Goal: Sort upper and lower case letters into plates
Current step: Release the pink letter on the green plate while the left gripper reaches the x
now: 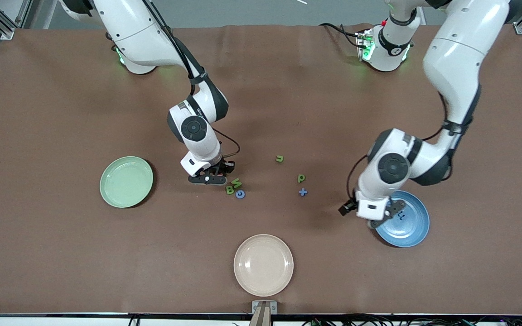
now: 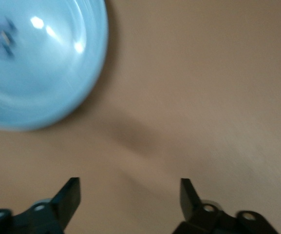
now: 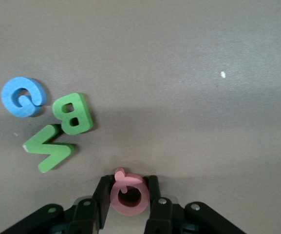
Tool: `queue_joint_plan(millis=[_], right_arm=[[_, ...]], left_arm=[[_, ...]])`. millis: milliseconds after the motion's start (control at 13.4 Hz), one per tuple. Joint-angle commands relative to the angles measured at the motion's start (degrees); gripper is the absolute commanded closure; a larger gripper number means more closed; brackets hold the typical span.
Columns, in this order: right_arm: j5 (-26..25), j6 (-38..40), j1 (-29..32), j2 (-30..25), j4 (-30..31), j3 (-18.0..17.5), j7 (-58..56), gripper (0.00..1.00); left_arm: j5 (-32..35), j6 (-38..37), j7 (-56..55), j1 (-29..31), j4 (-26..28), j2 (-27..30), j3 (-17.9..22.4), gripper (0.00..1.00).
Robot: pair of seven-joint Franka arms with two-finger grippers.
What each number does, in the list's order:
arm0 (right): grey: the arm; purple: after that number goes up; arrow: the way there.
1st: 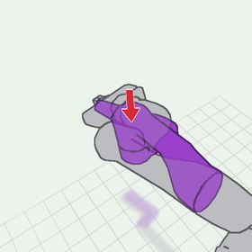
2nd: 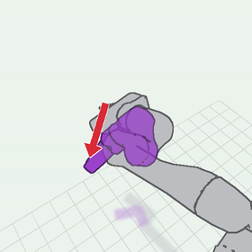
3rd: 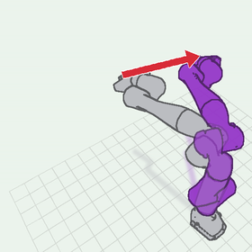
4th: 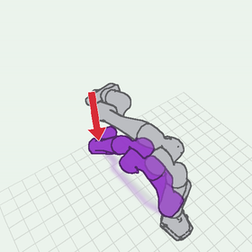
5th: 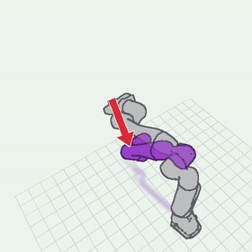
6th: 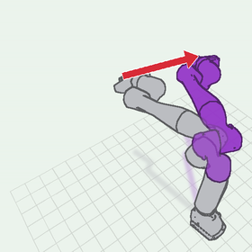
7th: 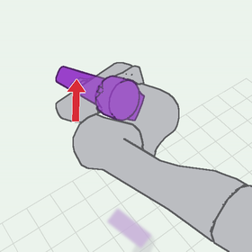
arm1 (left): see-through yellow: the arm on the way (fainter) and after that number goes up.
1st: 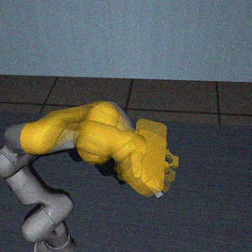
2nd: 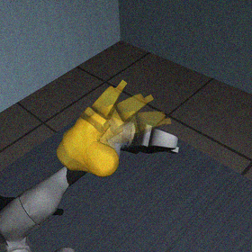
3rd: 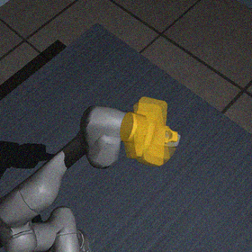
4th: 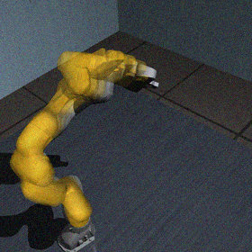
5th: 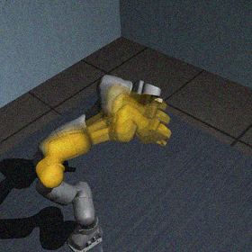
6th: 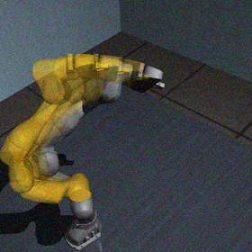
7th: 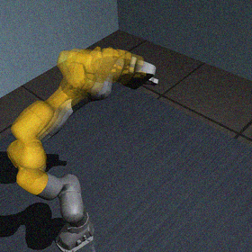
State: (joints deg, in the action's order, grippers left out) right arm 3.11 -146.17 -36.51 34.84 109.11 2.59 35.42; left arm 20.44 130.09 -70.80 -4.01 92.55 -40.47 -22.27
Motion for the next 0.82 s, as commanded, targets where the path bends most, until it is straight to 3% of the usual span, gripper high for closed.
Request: queue_joint_plan(millis=[0, 149, 372, 744], right_arm=[[-1.0, 7.1, 3.7, -4.9, 0.9, 1.4, -6.3, 1.0], [-1.0, 11.9, 10.4, -9.7, 2.1, 1.5, -15.9, 1.0], [-1.0, 10.3, 19.8, -14.1, 8.6, 1.5, -31.6, 1.0], [-0.8, 6.9, 28.8, -14.5, 16.2, 1.4, -41.7, 1.0]], left_arm=[[0.2, -0.6, -7.2, -4.8, -6.1, -5.4, 0.1, 0.19], [0.2, -0.6, -10.4, -7.1, -6.4, -6.3, 0.1, 0.24], [0.2, -0.3, -13.7, -9.3, -6.6, -7.9, 0.2, 0.3], [0.2, -0.2, -16.7, -11.6, -8.8, -10.5, 0.2, 0.4]])
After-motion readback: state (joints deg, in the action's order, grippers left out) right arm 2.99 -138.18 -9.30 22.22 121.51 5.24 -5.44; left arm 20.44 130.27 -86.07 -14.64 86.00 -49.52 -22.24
